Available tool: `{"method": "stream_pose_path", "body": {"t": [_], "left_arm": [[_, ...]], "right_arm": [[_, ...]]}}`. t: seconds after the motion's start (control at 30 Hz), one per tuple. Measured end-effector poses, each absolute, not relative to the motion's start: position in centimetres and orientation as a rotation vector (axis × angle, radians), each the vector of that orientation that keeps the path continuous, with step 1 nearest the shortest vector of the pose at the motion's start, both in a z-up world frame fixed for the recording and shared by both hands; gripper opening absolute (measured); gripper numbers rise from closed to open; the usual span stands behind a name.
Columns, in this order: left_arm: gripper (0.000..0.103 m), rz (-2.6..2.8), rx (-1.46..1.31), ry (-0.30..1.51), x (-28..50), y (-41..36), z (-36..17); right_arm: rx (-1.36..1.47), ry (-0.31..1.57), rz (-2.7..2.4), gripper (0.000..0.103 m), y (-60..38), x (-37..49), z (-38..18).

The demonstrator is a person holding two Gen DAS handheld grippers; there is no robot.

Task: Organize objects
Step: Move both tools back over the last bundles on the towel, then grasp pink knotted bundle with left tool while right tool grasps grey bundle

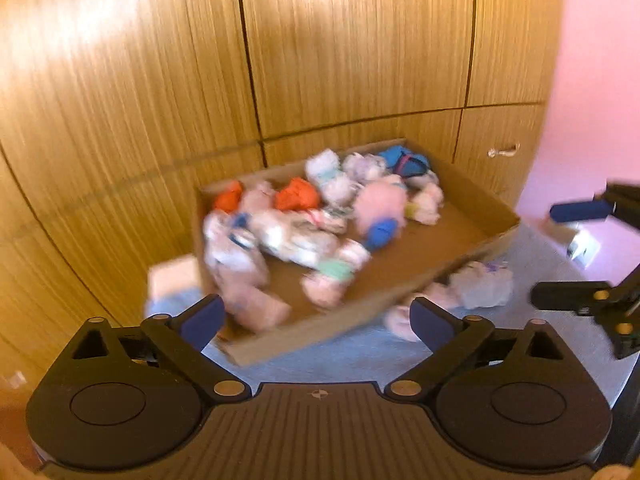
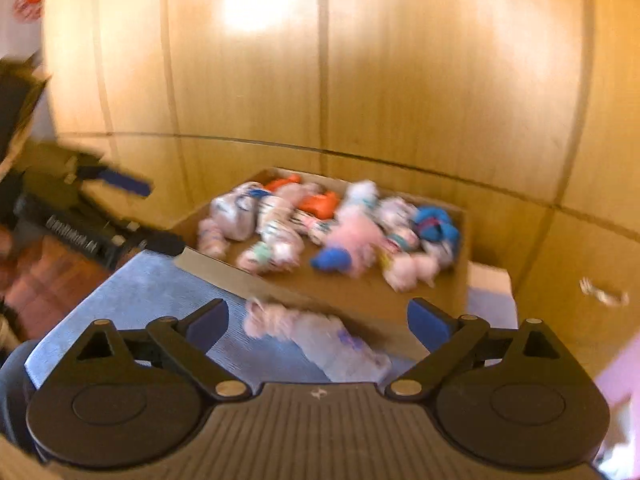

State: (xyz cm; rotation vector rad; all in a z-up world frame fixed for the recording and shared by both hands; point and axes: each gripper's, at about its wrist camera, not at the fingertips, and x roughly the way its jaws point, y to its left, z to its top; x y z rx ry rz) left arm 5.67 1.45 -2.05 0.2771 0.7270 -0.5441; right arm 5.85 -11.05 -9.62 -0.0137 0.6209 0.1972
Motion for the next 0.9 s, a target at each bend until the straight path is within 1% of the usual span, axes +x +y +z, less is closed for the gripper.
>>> {"method": "stream_pose_path", "body": {"t": [0.17, 0.4, 0.47, 0.5, 0.53, 0.6, 0.63, 0.7, 0.9], "left_arm": [[0.1, -0.517, 0.092, 0.737, 3.4, 0.3, -5.5], [0.1, -0.399, 0.007, 0.734, 3.2, 3.3, -6.5], [0.1, -0.382, 0.0, 0.752, 3.6, 4.1, -6.8], [0.1, -0.378, 0.0, 0.759, 3.7, 4.3, -6.9], [0.1, -0.378, 0.002, 0.765, 3.9, 4.3, -7.1], [0.1, -0.386, 0.011, 0.773, 3.9, 4.2, -7.4], [0.1, -0.393, 0.018, 0.779, 3.9, 4.0, -7.6], [0.1, -0.407, 0.031, 0.784, 3.9, 3.2, -8.1], [0.1, -0.446, 0.031, 0.801, 4.1, -0.8, -9.9]], "right_arm": [[0.081, 0.617, 0.098, 0.095, -12.1, 6.2, -13.2], [0.205, 0.655, 0.04, 0.093, -12.1, 7.9, -15.6], [0.218, 0.658, 0.035, 0.09, -11.8, 8.5, -15.8], [0.222, 0.659, 0.039, 0.084, -11.7, 8.7, -16.0], [0.225, 0.659, 0.043, 0.073, -11.7, 8.6, -16.1], [0.216, 0.657, 0.069, 0.062, -11.8, 8.8, -16.2], [0.203, 0.657, 0.081, 0.059, -11.9, 8.7, -16.2], [0.189, 0.647, 0.098, 0.058, -12.4, 8.0, -16.1], [0.1, 0.629, 0.091, 0.058, -14.4, 3.7, -15.5]]}}
